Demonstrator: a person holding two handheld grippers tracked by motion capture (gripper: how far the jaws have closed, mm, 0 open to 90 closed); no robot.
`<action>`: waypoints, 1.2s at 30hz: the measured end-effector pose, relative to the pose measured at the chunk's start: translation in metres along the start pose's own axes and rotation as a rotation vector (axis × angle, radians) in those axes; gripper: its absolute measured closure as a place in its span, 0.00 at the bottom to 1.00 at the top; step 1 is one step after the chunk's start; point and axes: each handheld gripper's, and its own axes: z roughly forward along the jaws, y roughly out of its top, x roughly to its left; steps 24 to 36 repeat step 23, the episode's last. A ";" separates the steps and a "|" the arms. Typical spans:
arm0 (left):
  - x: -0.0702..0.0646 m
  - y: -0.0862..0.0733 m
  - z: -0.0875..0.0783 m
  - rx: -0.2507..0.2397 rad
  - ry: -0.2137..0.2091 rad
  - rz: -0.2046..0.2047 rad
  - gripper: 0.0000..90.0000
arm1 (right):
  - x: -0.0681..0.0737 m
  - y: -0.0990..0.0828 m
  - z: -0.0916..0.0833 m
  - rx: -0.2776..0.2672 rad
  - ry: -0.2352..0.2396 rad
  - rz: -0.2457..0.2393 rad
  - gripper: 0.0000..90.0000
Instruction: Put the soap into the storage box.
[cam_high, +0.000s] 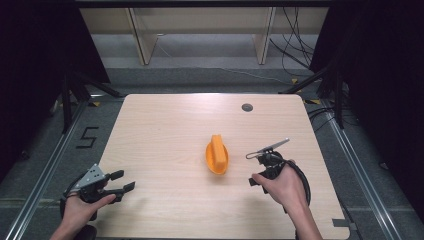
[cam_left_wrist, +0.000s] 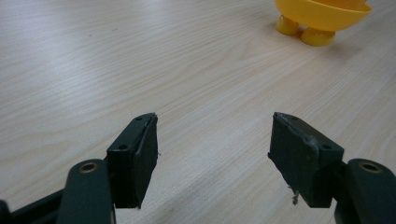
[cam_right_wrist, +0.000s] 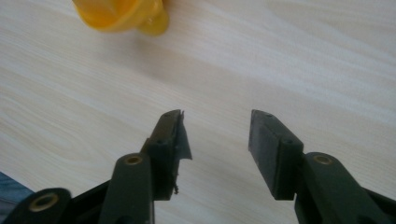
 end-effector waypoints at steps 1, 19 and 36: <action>0.000 0.000 0.000 -0.002 -0.002 -0.001 0.35 | -0.009 -0.011 0.008 -0.027 0.000 -0.010 0.64; 0.000 0.000 0.000 0.000 0.001 0.007 0.35 | -0.047 -0.058 0.037 -0.308 -0.034 -0.063 0.82; 0.000 0.000 0.000 0.000 0.001 0.009 0.35 | -0.048 -0.058 0.039 -0.320 0.029 -0.061 0.81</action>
